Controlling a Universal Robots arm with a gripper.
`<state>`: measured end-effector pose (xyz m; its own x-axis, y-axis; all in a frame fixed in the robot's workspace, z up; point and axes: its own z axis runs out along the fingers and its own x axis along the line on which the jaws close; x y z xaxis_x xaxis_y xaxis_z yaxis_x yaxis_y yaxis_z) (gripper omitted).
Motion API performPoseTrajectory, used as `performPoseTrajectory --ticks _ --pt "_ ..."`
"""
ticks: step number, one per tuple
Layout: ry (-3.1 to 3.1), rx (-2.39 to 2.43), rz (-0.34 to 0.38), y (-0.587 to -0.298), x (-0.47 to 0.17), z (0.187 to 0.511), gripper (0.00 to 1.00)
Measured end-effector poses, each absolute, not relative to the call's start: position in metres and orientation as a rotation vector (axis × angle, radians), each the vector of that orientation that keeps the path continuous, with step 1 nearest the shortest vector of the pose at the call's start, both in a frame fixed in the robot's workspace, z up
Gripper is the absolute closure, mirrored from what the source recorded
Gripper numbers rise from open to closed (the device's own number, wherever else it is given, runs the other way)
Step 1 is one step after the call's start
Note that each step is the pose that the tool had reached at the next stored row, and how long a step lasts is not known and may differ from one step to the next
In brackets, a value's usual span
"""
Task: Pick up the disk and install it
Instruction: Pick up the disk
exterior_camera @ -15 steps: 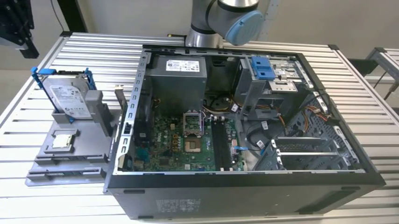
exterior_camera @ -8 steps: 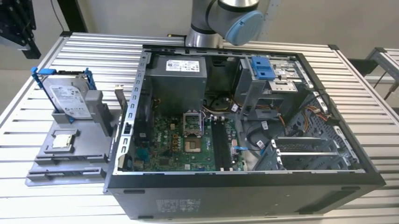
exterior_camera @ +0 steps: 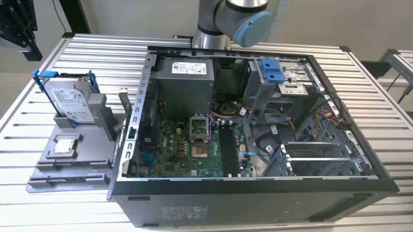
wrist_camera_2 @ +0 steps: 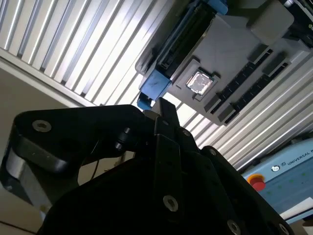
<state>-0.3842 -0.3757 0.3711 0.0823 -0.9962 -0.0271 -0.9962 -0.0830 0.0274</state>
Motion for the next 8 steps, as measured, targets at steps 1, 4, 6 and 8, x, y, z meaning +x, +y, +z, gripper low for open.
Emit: performPoseTrajectory --ticks 1,4,6,8 --pt "-2.126 2.31 -0.06 -0.3757 -0.3842 0.3711 1.0" --pt "-2.126 2.31 -0.06 -0.3757 -0.3842 0.3711 0.0" --pt "-2.126 2.31 -0.06 -0.3757 -0.3842 0.3711 0.0" --pt "-2.126 2.31 -0.06 -0.3757 -0.3842 0.3711 0.0"
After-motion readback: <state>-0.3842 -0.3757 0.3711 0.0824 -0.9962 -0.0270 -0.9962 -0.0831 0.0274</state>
